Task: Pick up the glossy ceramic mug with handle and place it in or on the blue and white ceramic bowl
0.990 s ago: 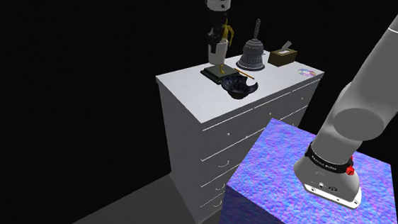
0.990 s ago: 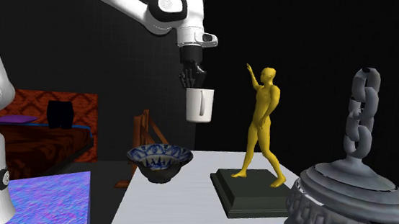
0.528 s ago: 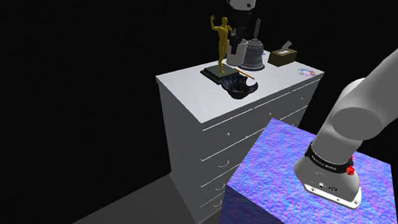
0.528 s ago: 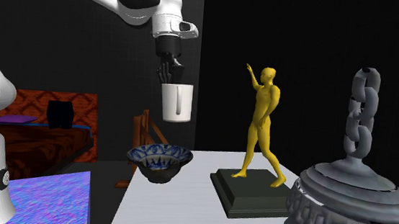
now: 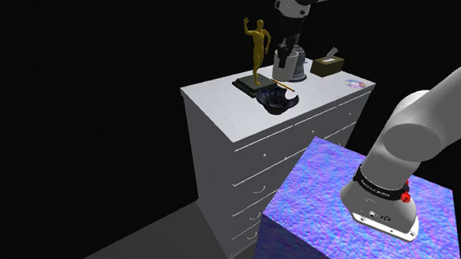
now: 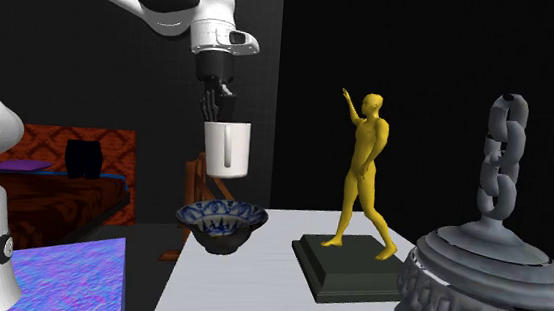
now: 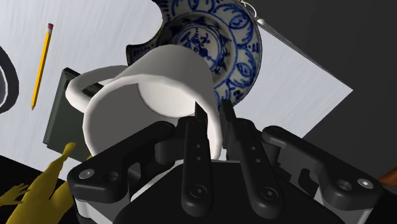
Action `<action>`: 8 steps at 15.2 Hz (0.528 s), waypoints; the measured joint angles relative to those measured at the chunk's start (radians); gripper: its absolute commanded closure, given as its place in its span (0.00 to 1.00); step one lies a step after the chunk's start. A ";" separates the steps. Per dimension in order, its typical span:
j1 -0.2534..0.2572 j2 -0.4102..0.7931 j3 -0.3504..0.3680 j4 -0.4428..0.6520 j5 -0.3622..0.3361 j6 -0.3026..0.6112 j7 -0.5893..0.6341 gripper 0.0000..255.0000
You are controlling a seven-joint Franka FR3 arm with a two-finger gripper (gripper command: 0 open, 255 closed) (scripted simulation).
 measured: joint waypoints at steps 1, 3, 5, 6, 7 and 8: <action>0.000 0.001 -0.001 -0.013 -0.001 0.014 0.001 1.00; -0.001 0.010 -0.003 -0.032 -0.002 0.042 0.000 1.00; -0.002 0.013 -0.005 -0.058 -0.003 0.071 0.000 1.00; -0.003 0.014 -0.006 -0.070 -0.004 0.084 0.000 1.00; -0.003 0.020 -0.007 -0.079 -0.005 0.098 0.000 1.00; -0.002 0.025 -0.007 -0.089 -0.005 0.113 0.002 1.00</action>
